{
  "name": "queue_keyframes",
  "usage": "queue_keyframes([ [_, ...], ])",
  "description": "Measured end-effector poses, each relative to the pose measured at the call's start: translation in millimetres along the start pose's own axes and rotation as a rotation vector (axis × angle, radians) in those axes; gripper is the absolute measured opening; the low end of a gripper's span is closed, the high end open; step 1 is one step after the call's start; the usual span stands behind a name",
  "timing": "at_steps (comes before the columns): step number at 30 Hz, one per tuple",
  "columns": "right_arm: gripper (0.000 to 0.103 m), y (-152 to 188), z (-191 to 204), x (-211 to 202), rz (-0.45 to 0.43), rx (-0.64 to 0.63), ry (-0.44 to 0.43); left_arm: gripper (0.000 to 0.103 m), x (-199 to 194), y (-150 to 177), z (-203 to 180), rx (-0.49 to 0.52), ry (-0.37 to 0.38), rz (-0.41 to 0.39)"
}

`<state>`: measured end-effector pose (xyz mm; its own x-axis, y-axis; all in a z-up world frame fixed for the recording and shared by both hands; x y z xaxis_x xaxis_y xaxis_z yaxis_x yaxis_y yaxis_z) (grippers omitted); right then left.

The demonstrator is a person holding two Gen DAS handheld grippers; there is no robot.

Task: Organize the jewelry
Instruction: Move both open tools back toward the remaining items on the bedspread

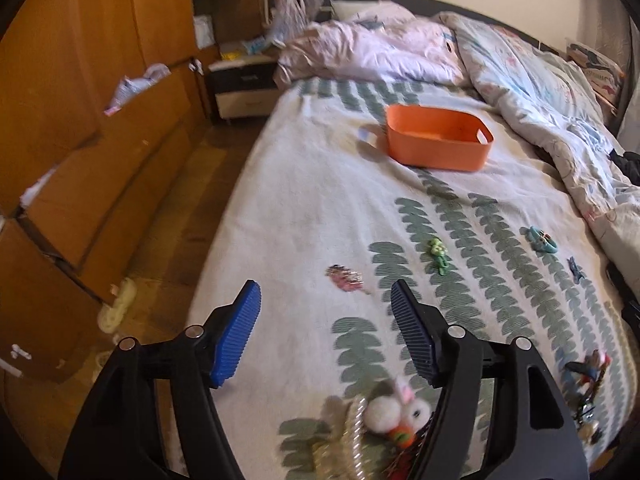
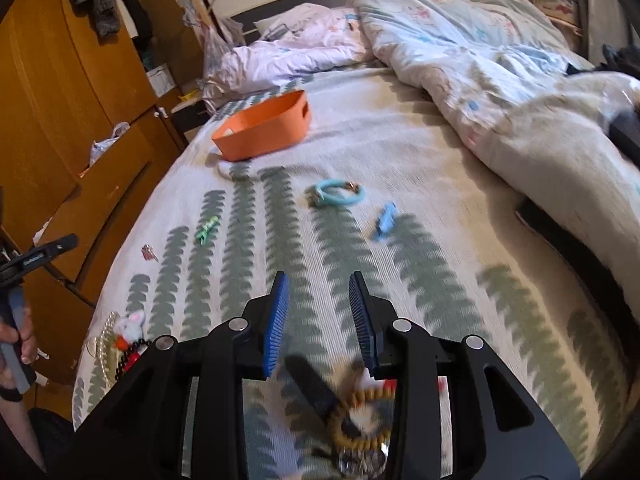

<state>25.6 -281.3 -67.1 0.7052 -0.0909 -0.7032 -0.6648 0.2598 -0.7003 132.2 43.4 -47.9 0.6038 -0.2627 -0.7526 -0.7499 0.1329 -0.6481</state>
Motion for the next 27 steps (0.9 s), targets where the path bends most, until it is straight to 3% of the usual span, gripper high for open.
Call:
queue_keyframes([
  [5,0.036,-29.1,1.1,27.3,0.027,-0.011,-0.026,0.068,26.3,-7.6,-8.3,0.041,-0.037,0.039],
  [7,0.036,-39.6,2.7,39.3,0.035,-0.018,-0.021,0.074,34.7,-10.7,-10.0,0.049,-0.033,0.05],
  [11,0.04,-52.6,12.8,73.4,0.107,-0.051,-0.021,0.075,57.5,-14.3,-2.5,0.023,-0.025,0.098],
  [20,0.04,-63.3,45.9,119.3,0.183,-0.161,-0.006,0.075,91.8,-11.1,5.6,-0.004,-0.033,0.193],
  [27,0.04,-64.1,41.1,147.7,0.228,-0.155,0.014,0.075,105.8,-8.5,9.6,-0.004,-0.05,0.236],
])
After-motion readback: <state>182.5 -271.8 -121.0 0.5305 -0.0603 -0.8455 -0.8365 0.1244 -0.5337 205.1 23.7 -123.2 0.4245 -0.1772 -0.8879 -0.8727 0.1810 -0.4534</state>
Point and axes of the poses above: each gripper's, at about its wrist camera, not at the fingertips, and x roughly the way its jaws point, z to its left, y to its underside, the point moved 7 cm from there along x, roughly the way its jaws point, and after that the axes turned 10 degrees about y, right-handed, at the moved point
